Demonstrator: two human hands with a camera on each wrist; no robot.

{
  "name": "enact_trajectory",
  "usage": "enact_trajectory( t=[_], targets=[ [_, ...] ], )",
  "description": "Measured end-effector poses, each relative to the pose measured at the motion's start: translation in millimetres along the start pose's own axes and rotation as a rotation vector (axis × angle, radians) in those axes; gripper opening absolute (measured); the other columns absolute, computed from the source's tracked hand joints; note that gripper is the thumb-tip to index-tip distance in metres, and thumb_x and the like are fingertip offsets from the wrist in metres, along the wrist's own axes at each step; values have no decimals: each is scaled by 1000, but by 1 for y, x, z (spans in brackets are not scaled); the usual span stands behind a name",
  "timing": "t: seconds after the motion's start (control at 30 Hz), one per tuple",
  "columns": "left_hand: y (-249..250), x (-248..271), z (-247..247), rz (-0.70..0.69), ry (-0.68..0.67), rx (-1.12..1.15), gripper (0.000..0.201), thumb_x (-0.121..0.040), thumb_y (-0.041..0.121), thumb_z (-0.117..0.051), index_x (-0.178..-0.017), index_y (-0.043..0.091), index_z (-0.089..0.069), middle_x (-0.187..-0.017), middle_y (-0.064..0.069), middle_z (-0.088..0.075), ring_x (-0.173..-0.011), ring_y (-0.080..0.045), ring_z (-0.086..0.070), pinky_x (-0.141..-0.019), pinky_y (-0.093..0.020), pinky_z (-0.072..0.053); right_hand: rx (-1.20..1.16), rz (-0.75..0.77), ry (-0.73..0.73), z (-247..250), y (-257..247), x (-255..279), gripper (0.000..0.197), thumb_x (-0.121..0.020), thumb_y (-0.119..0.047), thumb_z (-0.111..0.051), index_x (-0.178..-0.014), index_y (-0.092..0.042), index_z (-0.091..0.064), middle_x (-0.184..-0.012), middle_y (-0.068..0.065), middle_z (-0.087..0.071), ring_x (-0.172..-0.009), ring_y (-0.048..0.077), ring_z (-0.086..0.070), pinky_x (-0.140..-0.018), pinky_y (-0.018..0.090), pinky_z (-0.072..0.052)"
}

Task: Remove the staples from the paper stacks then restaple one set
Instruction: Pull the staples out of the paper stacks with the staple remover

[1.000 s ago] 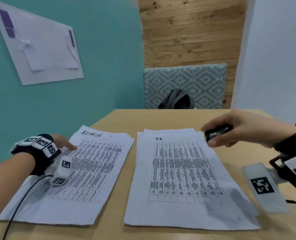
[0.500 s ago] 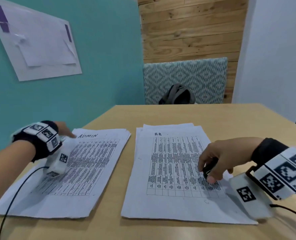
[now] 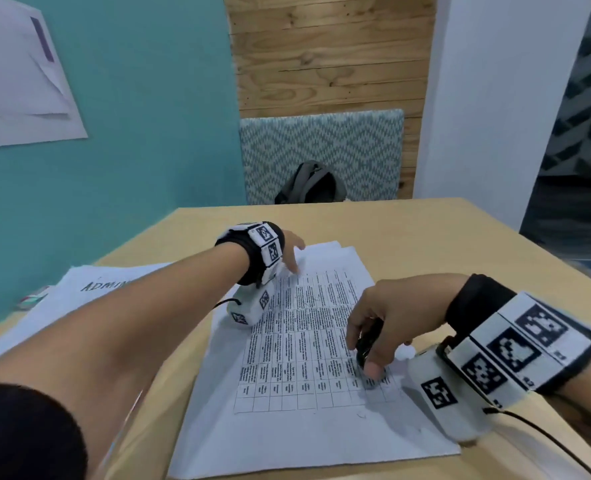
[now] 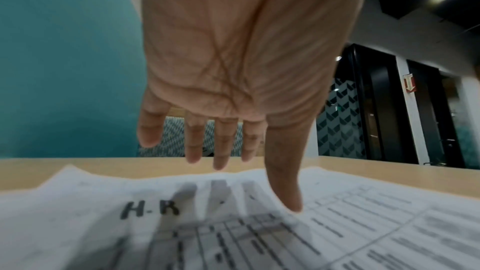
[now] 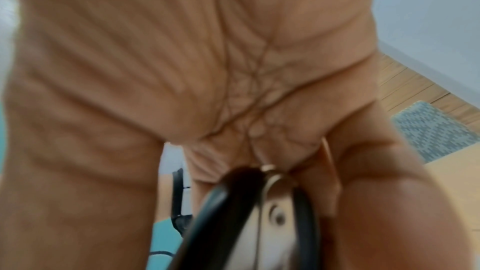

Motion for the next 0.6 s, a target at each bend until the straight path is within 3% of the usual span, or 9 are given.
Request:
enact_trajectory(
  t=[0.1, 0.17, 0.2, 0.23, 0.3, 0.33, 0.4, 0.57, 0.6],
  targets=[
    [3, -20, -4, 0, -42, -23, 75, -83, 39, -66, -143, 13, -29, -147, -7, -35, -134, -26, -35, -109, -41, -32, 0, 2, 4, 0, 2, -2, 40, -72, -33, -79, -107, -18, -66, -97, 4, -72, -73, 6, -60, -62, 18, -44],
    [7, -26, 0, -34, -27, -45, 54, -81, 39, -68, -125, 18, -46, -124, -9, -49, -111, -26, -48, -87, -36, -45, -4, 2, 7, 0, 2, -3, 41, -71, -33, -79, -107, -19, -66, -97, 4, -72, -74, 7, -60, -64, 19, -44],
    [8, -28, 3, -57, -11, -54, 45, -79, 39, -71, -112, 21, -46, -111, -7, -47, -99, -24, -47, -73, -32, -43, -4, 1, 8, 1, 3, -3, 41, -71, -33, -79, -107, -19, -66, -98, 4, -72, -75, 7, -60, -66, 19, -45],
    [9, -30, 5, -71, 15, -55, 47, -76, 39, -73, -110, 23, -45, -108, -7, -46, -96, -24, -46, -71, -31, -43, -1, 0, 8, 1, 3, -3, 41, -71, -33, -79, -107, -19, -66, -98, 3, -72, -75, 7, -60, -67, 20, -46],
    [6, -34, 6, -76, 77, -26, 59, -74, 37, -75, -122, 15, -48, -116, -5, -50, -108, -26, -50, -88, -34, -44, 6, 2, 1, 1, 3, -3, 40, -72, -33, -79, -107, -19, -66, -98, 2, -72, -76, 6, -60, -68, 20, -46],
    [5, -36, 5, -84, 92, -7, 59, -76, 35, -74, -124, 11, -49, -117, -5, -51, -110, -25, -50, -89, -32, -43, 7, 2, -11, 1, 3, -2, 40, -72, -33, -78, -107, -18, -66, -97, 1, -72, -75, 6, -60, -67, 19, -45],
    [4, -39, 2, -119, 106, 33, 49, -81, 27, -70, -121, 3, -54, -107, -3, -51, -97, -21, -50, -78, -26, -42, -3, 3, -54, 1, 2, 0, 39, -74, -31, -77, -108, -17, -66, -93, -1, -72, -74, 5, -60, -63, 17, -44],
    [4, -41, 1, -152, 161, 84, 30, -85, 23, -66, -105, 0, -64, -90, -4, -51, -83, -17, -43, -71, -24, -35, -57, -3, -21, 14, 8, 8, 36, -74, -29, -78, -107, -20, -67, -89, -5, -71, -72, 3, -61, -58, 14, -42],
    [4, -38, 3, -175, 193, 86, 12, -85, 21, -66, -88, 15, -56, -86, -5, -49, -80, -18, -40, -64, -25, -33, -68, -10, 2, 19, 12, 10, 35, -73, -29, -78, -105, -20, -67, -86, -6, -71, -69, 2, -60, -56, 14, -42]
  ],
)
Point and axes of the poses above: each hand's wrist, its own x-axis away from the middle knuckle, its own z-axis out of the back of the hand, y = z × x, the point moved 3 cm from there along -x, towards the middle knuckle
